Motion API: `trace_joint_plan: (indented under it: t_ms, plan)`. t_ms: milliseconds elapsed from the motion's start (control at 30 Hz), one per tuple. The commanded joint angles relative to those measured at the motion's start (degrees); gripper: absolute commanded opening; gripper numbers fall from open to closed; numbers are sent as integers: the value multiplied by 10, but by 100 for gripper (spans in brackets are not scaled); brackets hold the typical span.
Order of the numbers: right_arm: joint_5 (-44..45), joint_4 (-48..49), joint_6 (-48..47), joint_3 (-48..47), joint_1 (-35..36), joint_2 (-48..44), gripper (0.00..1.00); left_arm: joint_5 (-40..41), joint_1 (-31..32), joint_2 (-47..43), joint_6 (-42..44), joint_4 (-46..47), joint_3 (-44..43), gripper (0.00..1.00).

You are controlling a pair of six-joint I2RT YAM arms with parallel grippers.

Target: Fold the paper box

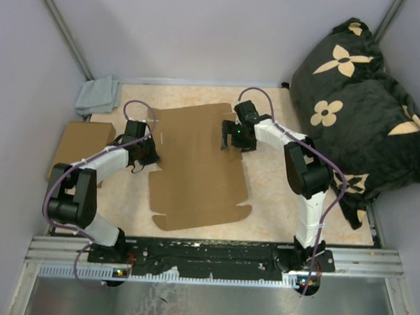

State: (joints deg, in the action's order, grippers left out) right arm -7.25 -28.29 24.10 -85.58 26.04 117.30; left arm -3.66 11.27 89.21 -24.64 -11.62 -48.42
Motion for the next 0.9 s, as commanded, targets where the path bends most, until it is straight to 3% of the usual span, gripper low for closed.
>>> trace_joint_plan:
  t_ms: [0, 600, 867]
  plan:
    - [-13, -6, 9, -3, 7, 2, 89, -7, 6, 12, -3, -5, -11, 0]
    - [-79, 9, 29, -7, 20, -80, 89, -15, 8, 10, -4, -3, -12, 0]
    - [-137, 40, 43, -9, 36, -59, 89, -22, 9, 10, -5, 0, -10, 0]
